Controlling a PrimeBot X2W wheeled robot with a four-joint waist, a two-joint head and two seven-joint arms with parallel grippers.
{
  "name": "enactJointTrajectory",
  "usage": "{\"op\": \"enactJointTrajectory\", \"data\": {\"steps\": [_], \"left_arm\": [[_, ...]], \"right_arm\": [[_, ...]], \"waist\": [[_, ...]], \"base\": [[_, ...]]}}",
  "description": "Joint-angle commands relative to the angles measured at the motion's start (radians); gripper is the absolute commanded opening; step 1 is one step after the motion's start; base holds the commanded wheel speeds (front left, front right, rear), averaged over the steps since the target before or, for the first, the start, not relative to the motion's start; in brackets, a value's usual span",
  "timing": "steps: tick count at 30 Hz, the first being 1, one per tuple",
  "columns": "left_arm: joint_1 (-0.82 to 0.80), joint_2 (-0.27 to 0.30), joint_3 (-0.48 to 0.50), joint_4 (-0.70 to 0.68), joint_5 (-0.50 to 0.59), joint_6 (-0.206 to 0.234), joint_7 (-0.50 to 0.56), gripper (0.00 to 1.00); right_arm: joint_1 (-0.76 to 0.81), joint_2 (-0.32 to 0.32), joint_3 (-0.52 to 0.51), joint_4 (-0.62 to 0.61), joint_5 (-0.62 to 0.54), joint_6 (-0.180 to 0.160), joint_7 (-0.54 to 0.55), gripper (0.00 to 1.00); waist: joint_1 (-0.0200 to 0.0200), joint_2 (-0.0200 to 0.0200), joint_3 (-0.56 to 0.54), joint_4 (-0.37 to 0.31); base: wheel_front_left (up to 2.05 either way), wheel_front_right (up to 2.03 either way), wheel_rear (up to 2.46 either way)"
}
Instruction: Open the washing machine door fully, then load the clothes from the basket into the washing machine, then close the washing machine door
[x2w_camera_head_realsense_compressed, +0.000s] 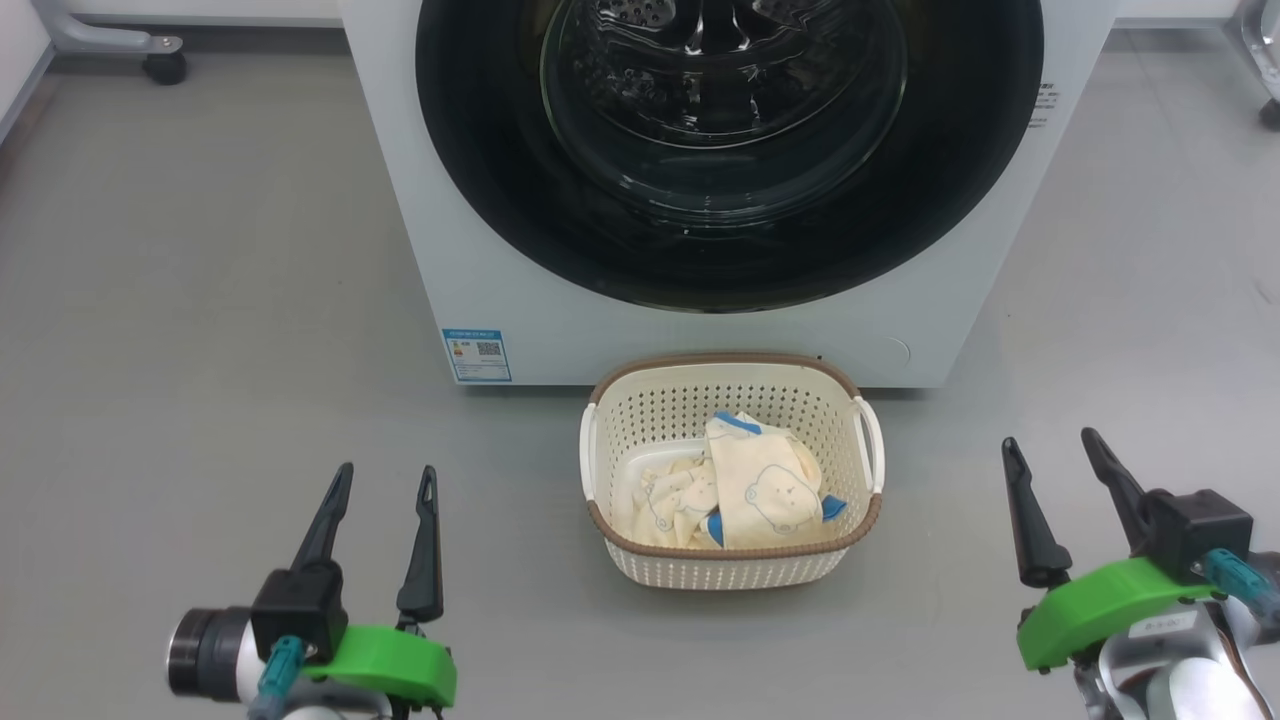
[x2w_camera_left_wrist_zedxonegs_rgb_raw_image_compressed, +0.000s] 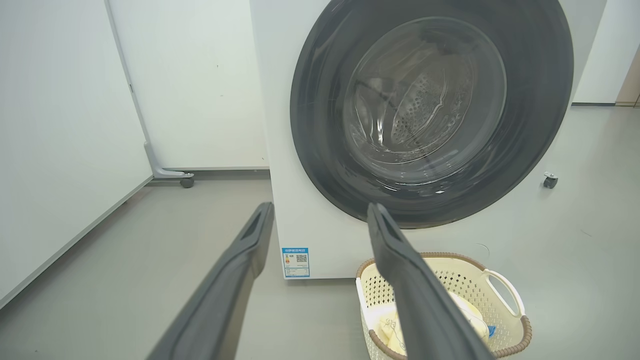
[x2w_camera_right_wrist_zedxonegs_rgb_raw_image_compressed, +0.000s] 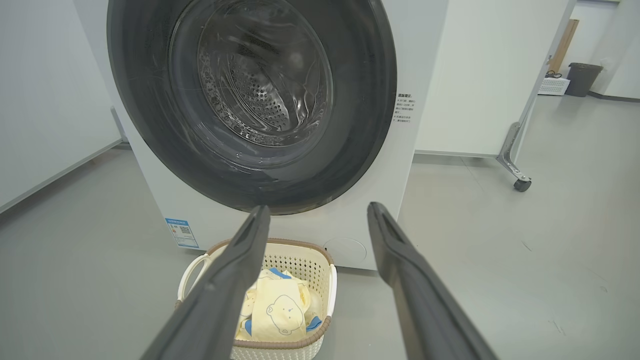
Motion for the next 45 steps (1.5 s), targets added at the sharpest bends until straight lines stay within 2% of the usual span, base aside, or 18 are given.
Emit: {"op": "enactJointTrajectory", "data": {"steps": [1,14,45], "left_arm": [[-0.051,0.017,0.031,-0.027,-0.004,0.007,-0.014,1.00],[-0.056,0.021,0.023,-0.025,0.001,0.008,-0.014,1.00],[-0.065,0.022,0.022,-0.040,-0.009,0.004,-0.014,1.00]], "right_arm": [[-0.023,-0.021,0.015,-0.032,0.008,-0.003,-0.012,1.00],[-0.025,-0.021,0.010,-0.033,0.013,-0.003,-0.011,1.00],[-0.044,-0.021,-0.021,-0.017,0.024,-0.003,-0.032,1.00]], "waist": [[0.0000,0.0000,-0.001,0.000],[0.0000,0.0000,0.004,-0.005],[0.0000,0.0000,0.023,-0.040]], "base": [[0.00,0.00,0.00],[0.45,0.45,-0.90],[1.20,1.20,-2.40]]}}
